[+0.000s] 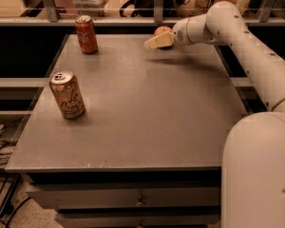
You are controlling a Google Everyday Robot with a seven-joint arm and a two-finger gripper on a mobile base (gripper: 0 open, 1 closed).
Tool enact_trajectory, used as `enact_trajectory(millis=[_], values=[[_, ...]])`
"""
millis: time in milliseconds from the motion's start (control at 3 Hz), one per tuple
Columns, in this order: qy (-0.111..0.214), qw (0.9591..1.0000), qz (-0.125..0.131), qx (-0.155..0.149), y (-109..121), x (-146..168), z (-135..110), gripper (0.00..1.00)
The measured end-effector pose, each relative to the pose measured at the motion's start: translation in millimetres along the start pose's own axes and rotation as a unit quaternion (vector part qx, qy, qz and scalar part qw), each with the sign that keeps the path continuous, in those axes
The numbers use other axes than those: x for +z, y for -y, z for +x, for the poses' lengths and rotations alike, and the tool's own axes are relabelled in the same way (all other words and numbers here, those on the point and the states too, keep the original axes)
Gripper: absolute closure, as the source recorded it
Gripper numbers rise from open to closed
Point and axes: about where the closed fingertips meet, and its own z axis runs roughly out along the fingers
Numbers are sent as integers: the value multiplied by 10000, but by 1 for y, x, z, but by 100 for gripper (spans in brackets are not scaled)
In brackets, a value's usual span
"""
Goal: Pick apple
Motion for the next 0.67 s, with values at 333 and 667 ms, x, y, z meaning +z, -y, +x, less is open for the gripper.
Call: enact_trajectory(millis=[333,667], values=[[40,9999,81,101,6,15,3,0],[29,9998,162,128,9,23,6,18]])
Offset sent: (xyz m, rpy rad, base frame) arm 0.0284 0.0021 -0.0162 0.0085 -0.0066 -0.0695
